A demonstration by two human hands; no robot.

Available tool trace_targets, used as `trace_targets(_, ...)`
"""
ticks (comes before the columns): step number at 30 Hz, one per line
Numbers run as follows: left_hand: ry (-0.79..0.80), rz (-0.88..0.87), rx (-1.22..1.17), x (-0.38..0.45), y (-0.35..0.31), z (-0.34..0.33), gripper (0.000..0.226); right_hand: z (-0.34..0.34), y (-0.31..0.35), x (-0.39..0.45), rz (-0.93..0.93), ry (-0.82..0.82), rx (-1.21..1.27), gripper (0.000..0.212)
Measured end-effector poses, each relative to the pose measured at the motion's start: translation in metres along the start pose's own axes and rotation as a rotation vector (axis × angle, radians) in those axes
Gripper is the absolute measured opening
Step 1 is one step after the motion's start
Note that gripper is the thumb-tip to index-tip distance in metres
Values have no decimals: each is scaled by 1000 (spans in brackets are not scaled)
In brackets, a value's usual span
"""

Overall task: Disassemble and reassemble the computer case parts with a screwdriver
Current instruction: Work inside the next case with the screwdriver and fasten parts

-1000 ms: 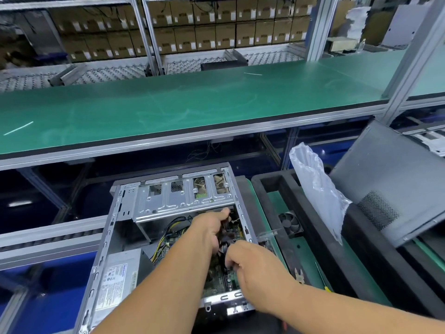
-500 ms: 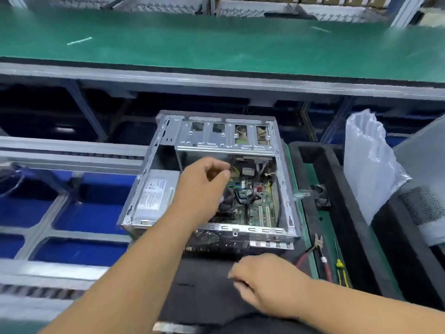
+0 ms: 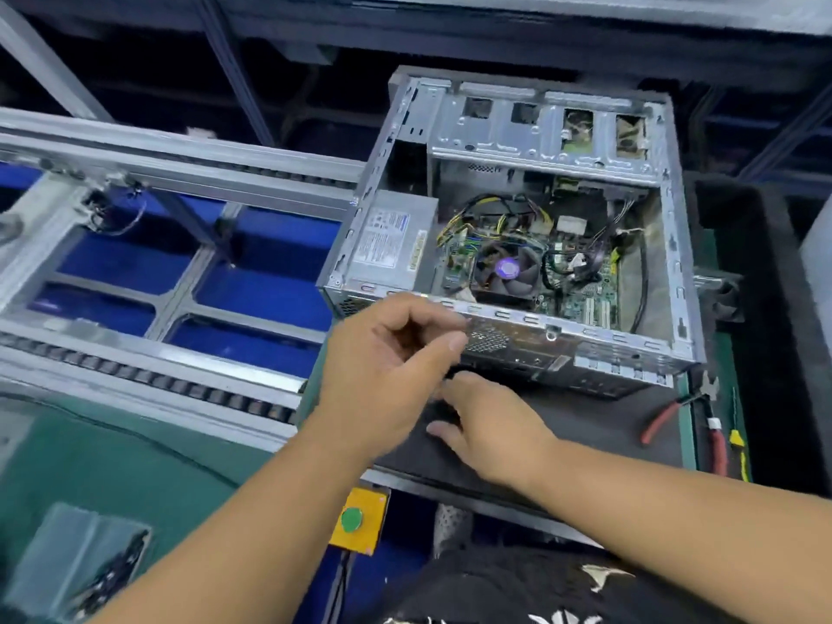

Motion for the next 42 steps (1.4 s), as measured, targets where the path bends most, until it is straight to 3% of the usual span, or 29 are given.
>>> trace_targets(3,-24,91,6,-19,15,7,12,-4,6,17,-49,66,-36,37)
trace_targets(7,-94,150,-46,-23,22,19,13,-10,14,22,-38,124,-161,5)
trace_targets(12,-147,147,-9,-16,11,34,12,1,21,16,-70,247,-336,19)
trace_targets(15,-193,103,61,-12,1,40,13,40,28,1,-185,212,-27,13)
trace_targets(20,-272,61,-100,18,-36,25,24,136,44,-30,-334,-78,679,19)
trace_targets(24,24,188,-115,68,-60,-30,23,185,33,-26,-447,-281,875,17)
trace_targets(28,243,206,170,115,-58,-80,26,200,20,-22,-536,-427,1077,13)
trace_targets(32,505,115,922,151,-33,-111,36,211,-10,-42,-634,-604,1056,35)
trace_targets(35,677,146,1369,162,-5,-138,90,215,-27,-55,-658,-670,1023,35)
trace_targets(36,697,155,1450,163,4,-147,99,215,-30,-56,-654,-685,1031,34)
trace_targets(37,696,152,1492,164,10,-154,96,216,-33,-56,-651,-693,1045,34)
trace_targets(39,661,136,1465,168,16,-161,71,216,-35,-55,-649,-698,1082,34)
trace_targets(42,565,205,1235,176,17,-151,35,215,-39,-54,-649,-685,1103,35)
Point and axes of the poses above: each hand's wrist, its own x-axis towards the middle knuckle, its own z-axis out of the back of the hand, y = z × x, the point moved 1 cm from there along x, towards the middle knuckle, and after that the axes turned 1 degree about z, right-handed, at the moved point
